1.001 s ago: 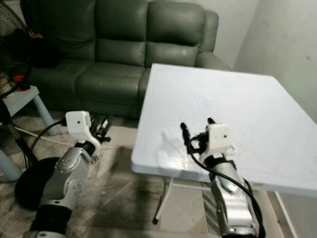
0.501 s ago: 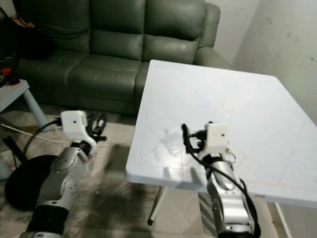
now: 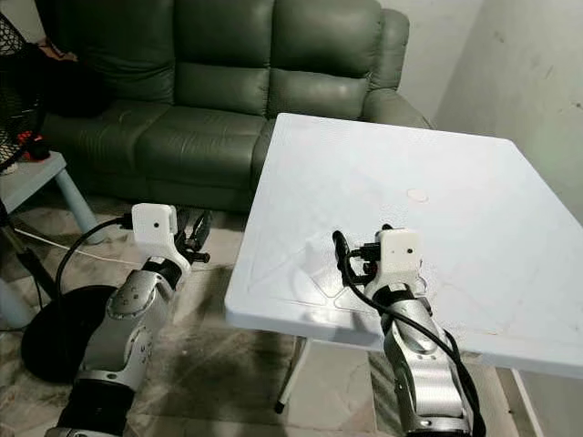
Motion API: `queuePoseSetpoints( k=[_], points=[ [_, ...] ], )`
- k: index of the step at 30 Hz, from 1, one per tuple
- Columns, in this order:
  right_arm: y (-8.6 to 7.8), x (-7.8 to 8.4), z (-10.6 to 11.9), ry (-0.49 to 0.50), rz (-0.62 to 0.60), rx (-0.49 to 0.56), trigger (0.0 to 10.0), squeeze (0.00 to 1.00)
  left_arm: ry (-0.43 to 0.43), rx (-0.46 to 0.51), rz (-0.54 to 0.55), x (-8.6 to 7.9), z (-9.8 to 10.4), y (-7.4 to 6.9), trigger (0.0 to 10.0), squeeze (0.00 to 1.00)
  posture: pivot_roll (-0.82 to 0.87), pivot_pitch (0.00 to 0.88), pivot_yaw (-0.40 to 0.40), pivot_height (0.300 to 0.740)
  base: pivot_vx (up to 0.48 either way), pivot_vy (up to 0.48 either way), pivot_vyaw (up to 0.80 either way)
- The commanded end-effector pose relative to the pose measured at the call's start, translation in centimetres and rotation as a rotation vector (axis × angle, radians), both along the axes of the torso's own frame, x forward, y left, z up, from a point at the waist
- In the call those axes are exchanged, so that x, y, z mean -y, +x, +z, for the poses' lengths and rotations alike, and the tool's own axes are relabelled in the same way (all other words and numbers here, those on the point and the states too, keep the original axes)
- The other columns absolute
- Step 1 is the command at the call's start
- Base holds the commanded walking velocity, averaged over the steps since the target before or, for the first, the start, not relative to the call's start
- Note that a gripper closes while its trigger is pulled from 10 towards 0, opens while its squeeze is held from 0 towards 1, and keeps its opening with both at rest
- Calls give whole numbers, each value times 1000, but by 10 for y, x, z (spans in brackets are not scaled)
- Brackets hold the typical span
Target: Hang keys on a hook
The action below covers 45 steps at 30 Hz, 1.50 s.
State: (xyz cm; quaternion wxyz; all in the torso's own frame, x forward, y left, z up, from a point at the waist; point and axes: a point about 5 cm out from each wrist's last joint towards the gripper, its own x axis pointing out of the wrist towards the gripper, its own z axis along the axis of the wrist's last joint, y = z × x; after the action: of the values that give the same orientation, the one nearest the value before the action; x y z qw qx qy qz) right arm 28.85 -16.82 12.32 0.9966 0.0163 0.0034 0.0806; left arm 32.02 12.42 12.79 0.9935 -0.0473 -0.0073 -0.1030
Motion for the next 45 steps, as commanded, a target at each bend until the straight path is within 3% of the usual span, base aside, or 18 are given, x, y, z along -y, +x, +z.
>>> queuePoseSetpoints(
  k=[1, 2, 15, 23, 28, 30, 33, 40, 45],
  points=[
    [1, 2, 1, 12, -7, -12, 10000, 0, 28, 10, -18, 1, 1, -1, 10000, 0, 69, 1, -66, 740, 0, 0, -763],
    [0, 2, 1, -32, 3, -6, 10000, 0, 31, 10, -23, 2, 1, -2, 10000, 0, 69, 1, -66, 740, 0, 0, -744],
    [0, 1, -1, -27, 0, -26, 10000, 0, 49, 0, -85, 12, -1, -6, 10000, 0, 71, 0, -63, 740, 0, 0, -730],
    [-2, 1, -2, -57, 0, -27, 10000, 0, 112, 7, -183, 25, -5, -13, 10000, 0, 70, 0, -65, 740, 0, 0, -700],
    [-4, 0, -3, -56, 12, -32, 10000, 0, 112, 1, -237, 32, -6, -18, 10000, 0, 67, 0, -65, 740, 0, 0, 0],
    [-4, 1, -3, -64, 10, -29, 10000, 0, 113, 3, -212, 30, -6, -17, 10000, 0, 66, 0, -63, 740, 0, -472, 0],
    [-6, 0, -3, -51, 8, -32, 10000, 0, 33, -13, -193, 28, -5, -16, 10000, 0, 63, 0, -63, 740, 0, -109, 0],
    [-6, 0, -5, -78, -48, -63, 10000, 0, 38, -69, -142, 22, -10, -13, 10000, 0, 59, 0, -62, 740, 0, 0, 0],
    [0, 2, -10, -93, -131, -138, 10000, 0, 73, -63, -207, 30, -9, -18, 10000, 0, 63, 0, -64, 740, 0, 0, 0]
  ],
)
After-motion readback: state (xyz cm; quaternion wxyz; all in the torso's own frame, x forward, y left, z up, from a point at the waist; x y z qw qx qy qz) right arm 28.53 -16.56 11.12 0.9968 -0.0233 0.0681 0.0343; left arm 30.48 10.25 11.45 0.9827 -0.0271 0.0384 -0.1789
